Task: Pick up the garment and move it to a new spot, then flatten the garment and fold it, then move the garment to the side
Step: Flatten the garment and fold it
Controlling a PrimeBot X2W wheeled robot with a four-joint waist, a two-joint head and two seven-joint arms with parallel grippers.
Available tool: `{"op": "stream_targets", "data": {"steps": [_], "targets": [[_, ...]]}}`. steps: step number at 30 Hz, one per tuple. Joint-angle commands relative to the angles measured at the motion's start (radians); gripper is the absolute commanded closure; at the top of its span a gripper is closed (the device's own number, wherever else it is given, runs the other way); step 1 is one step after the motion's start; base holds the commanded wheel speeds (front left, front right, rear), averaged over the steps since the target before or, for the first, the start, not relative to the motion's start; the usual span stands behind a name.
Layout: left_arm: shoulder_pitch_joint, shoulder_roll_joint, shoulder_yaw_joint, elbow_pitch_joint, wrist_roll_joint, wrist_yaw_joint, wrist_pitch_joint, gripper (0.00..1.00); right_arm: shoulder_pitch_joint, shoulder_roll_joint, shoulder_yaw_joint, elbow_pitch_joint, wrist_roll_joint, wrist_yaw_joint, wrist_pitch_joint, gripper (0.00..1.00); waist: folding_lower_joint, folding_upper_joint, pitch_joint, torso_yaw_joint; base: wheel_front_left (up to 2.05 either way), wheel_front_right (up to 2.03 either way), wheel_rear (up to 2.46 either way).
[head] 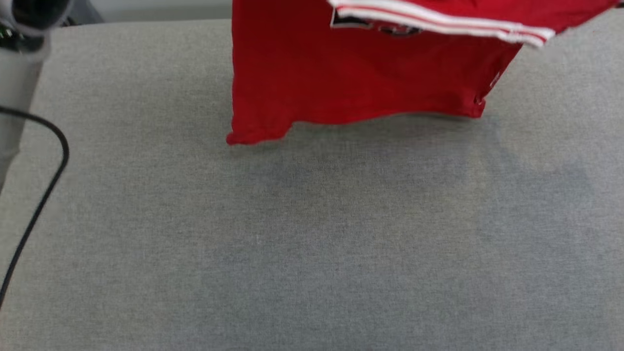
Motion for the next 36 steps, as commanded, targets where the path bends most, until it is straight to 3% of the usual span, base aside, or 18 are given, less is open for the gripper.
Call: {"op": "stream_targets", "data": {"steps": [1,10,20,28,36], "targets": [[-0.062,-0.015,0.008,0.037,0.014,-0.01,-0.013,1.0,-0.068,0.012,0.016,0.034,-0.012,-0.001,-0.011,1.0,0.0,0.0,0.087,-0.01,0.0,0.0,0.0],[-0.36,-0.067,0.02,0.298,0.067,-0.049,-0.071,1.0,-0.437,0.065,0.136,0.263,-0.088,-0.001,-0.092,1.0,0.0,0.0,0.201,-0.016,0.0,0.0,0.0],[-0.491,-0.083,0.007,0.529,0.078,-0.074,-0.17,1.0,-0.642,0.122,0.228,0.493,-0.11,-0.001,-0.207,1.0,0.0,0.0,0.261,-0.019,0.0,0.0,0.0],[-0.365,-0.066,-0.033,0.597,0.032,-0.081,-0.262,1.0,-0.564,0.152,0.326,0.595,-0.041,-0.001,-0.317,1.0,0.0,0.0,0.241,-0.025,0.0,0.0,0.0],[-0.069,-0.005,-0.088,0.557,-0.032,-0.081,-0.34,1.0,-0.337,0.165,0.432,0.612,0.067,-0.001,-0.417,1.0,0.0,0.0,0.14,-0.027,0.0,0.0,0.0]]}}
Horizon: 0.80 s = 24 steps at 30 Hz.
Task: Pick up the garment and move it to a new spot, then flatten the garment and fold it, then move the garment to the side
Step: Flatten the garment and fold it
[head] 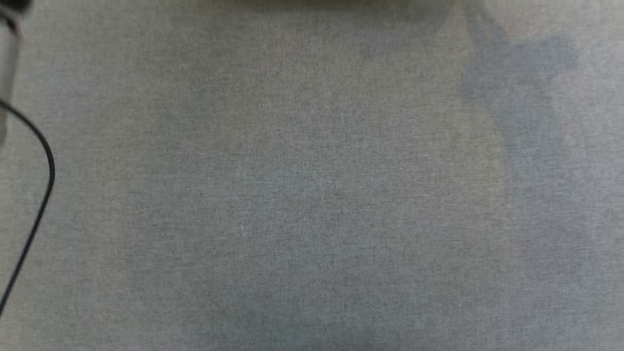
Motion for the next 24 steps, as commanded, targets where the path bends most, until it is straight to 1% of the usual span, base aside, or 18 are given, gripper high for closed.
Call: {"op": "stream_targets", "data": {"steps": [1,3,7,12,15,19,24], "targets": [[0.057,0.02,0.0,-0.011,-0.017,-0.003,-0.012,1.0,0.049,-0.001,0.018,-0.002,0.014,-0.001,-0.018,1.0,-0.0001,0.0,-0.055,-0.002,0.0,0.0,0.0],[0.141,0.035,-0.001,-0.031,-0.029,-0.002,-0.022,1.0,0.115,-0.002,0.043,-0.006,0.036,-0.001,-0.039,1.0,-0.0001,0.0,-0.086,-0.001,0.0,0.0,0.0],[0.329,0.053,-0.004,-0.094,-0.057,0.024,-0.035,1.0,0.256,-0.013,0.093,-0.028,0.073,-0.001,-0.074,1.0,-0.0001,0.0,-0.151,0.003,0.0,0.0,0.0],[0.585,0.081,-0.002,-0.199,-0.1,0.081,-0.044,1.0,0.438,-0.034,0.141,-0.064,0.112,-0.001,-0.101,1.0,-0.0001,0.0,-0.23,0.007,0.0,0.0,0.0],[0.734,0.104,0.003,-0.278,-0.129,0.127,-0.047,1.0,0.546,-0.059,0.15,-0.098,0.134,-0.001,-0.113,1.0,-0.0001,0.0,-0.274,0.012,0.0,0.0,0.0],[0.903,0.14,0.005,-0.38,-0.162,0.184,-0.046,1.0,0.682,-0.093,0.141,-0.136,0.162,-0.001,-0.121,1.0,-0.0001,0.0,-0.318,0.017,0.0,0.0,0.0],[1.072,0.181,0.002,-0.469,-0.204,0.238,-0.04,1.0,0.847,-0.124,0.136,-0.182,0.187,-0.001,-0.111,1.0,-0.0001,0.0,-0.361,0.018,0.0,0.0,0.0]]}}
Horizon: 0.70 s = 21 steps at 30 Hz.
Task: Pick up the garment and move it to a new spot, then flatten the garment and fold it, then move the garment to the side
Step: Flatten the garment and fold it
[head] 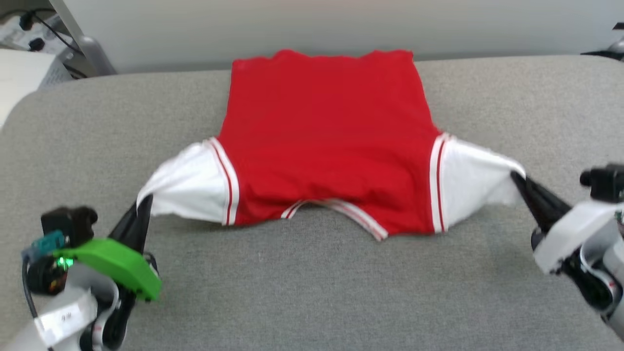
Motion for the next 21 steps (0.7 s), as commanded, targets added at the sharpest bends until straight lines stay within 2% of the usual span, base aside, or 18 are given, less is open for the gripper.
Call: {"op": "stream_targets", "data": {"steps": [1,7,11,21], "targets": [[0.047,0.015,0.007,-0.018,-0.016,0.018,-0.002,1.0,0.047,-0.009,-0.01,-0.011,0.011,-0.001,0.002,1.0,0.0001,-0.0001,-0.044,0.006,0.0,0.0,0.0],[0.211,0.045,0.006,-0.067,-0.05,0.067,-0.005,1.0,0.243,-0.028,-0.04,-0.053,0.028,-0.001,0.019,1.0,0.0001,-0.0001,-0.081,0.007,0.0,0.0,0.0],[0.302,0.044,0.007,-0.088,-0.072,0.091,-0.008,1.0,0.361,-0.038,-0.065,-0.076,0.027,-0.001,0.046,1.0,0.0001,-0.0001,-0.087,0.008,0.0,0.0,0.0],[0.396,0.013,0.017,-0.119,-0.061,0.113,-0.014,1.0,0.574,-0.05,-0.167,-0.119,0.035,-0.001,0.135,1.0,0.0001,-0.0001,-0.073,0.028,0.0,0.0,0.0]]}}
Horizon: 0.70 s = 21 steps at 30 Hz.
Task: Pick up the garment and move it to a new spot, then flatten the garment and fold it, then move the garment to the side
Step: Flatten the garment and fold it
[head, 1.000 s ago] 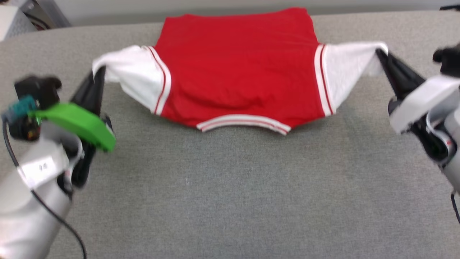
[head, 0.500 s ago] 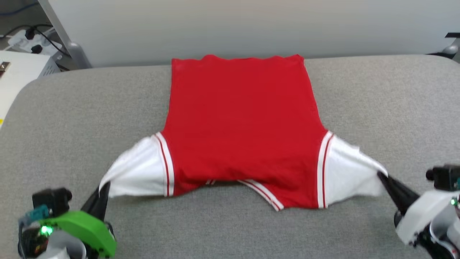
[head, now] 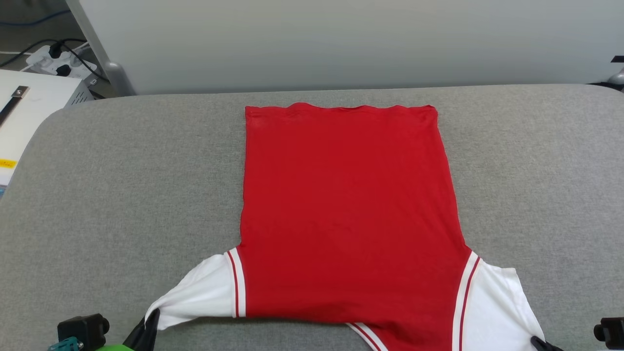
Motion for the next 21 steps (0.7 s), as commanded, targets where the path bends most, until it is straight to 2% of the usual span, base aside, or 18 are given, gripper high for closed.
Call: {"op": "stream_targets", "data": {"steps": [1,3,4,5,12,17,21], "targets": [[0.008,-0.006,0.005,-0.003,0.011,0.009,-0.005,1.0,0.011,0.0,-0.014,-0.005,-0.01,-0.001,0.015,1.0,0.0001,0.0,0.005,0.001,0.0,0.0,0.0],[-0.004,-0.012,0.004,-0.005,0.023,0.007,-0.005,1.0,0.011,0.008,-0.036,-0.014,-0.026,-0.001,0.036,1.0,0.0001,0.0,0.011,0.003,0.0,0.0,0.0],[-0.013,-0.015,0.002,-0.006,0.033,0.006,-0.005,1.0,0.01,0.014,-0.049,-0.02,-0.036,-0.001,0.047,0.55,0.0001,0.0,0.014,0.004,0.0,0.0,0.0],[-0.021,-0.018,0.001,-0.007,0.04,0.006,-0.005,1.0,0.009,0.017,-0.056,-0.027,-0.047,-0.001,0.056,0.0,0.0001,0.0,0.017,0.005,0.0,0.0,0.0],[-0.076,-0.052,-0.003,-0.021,0.087,0.005,-0.006,1.0,-0.033,0.038,-0.196,-0.106,-0.131,-0.001,0.069,0.0,0.0001,0.0,0.049,0.016,0.0,0.0,0.0],[-0.118,-0.07,0.012,-0.064,0.139,0.015,-0.007,1.0,-0.123,0.041,-0.383,-0.215,-0.202,-0.001,0.06,0.0,0.0001,0.0,0.106,0.047,0.0,0.0,0.0],[-0.162,-0.092,0.025,-0.106,0.186,0.019,-0.007,1.0,-0.252,0.032,-0.5,-0.295,-0.283,-0.001,0.136,0.0,0.0001,0.0,0.176,0.088,0.0,0.0,0.0]]}}
